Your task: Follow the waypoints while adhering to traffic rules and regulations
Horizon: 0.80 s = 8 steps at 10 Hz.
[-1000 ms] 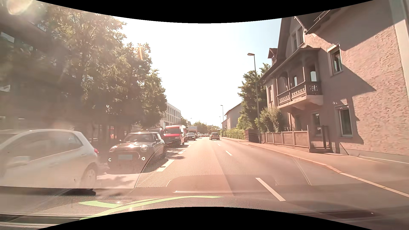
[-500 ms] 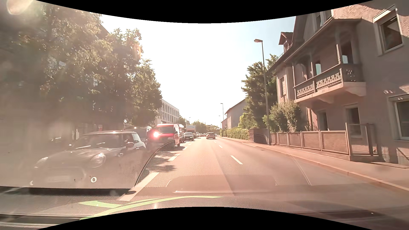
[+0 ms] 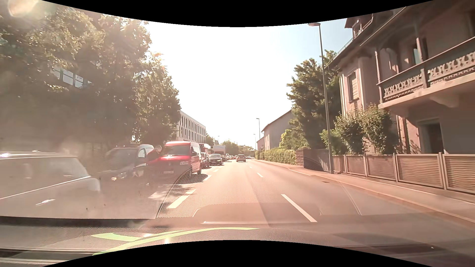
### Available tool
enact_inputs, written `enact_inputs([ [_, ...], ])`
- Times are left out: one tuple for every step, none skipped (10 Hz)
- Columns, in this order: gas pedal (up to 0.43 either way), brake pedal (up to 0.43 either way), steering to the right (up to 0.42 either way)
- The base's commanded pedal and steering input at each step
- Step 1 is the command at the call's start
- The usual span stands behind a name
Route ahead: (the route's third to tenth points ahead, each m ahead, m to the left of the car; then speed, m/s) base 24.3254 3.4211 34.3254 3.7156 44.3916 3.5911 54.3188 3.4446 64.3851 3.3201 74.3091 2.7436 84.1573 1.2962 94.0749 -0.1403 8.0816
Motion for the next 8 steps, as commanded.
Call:
enact_inputs([
  [0.260, 0.000, 0.003],
  [0.248, 0.000, 0.002],
  [0.240, 0.000, 0.000],
  [0.240, 0.000, -0.001],
  [0.228, 0.000, -0.001],
  [0.220, 0.000, -0.001],
  [0.209, 0.000, -0.001],
  [0.189, 0.000, -0.001],
])
